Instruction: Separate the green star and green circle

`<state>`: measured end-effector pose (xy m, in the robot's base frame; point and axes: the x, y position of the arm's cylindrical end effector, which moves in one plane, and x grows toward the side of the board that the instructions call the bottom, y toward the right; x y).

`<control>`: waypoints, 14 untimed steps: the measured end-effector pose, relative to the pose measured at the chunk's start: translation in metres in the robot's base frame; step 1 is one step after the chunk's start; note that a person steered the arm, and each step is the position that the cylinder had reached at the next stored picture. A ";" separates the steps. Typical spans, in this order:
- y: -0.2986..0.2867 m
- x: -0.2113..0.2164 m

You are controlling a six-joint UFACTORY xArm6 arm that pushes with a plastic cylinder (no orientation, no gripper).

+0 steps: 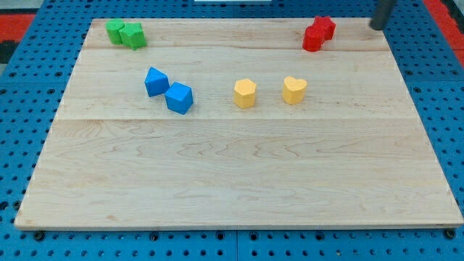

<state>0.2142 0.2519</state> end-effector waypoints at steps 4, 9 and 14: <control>-0.159 0.038; -0.504 -0.023; -0.458 0.031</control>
<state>0.2455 -0.2063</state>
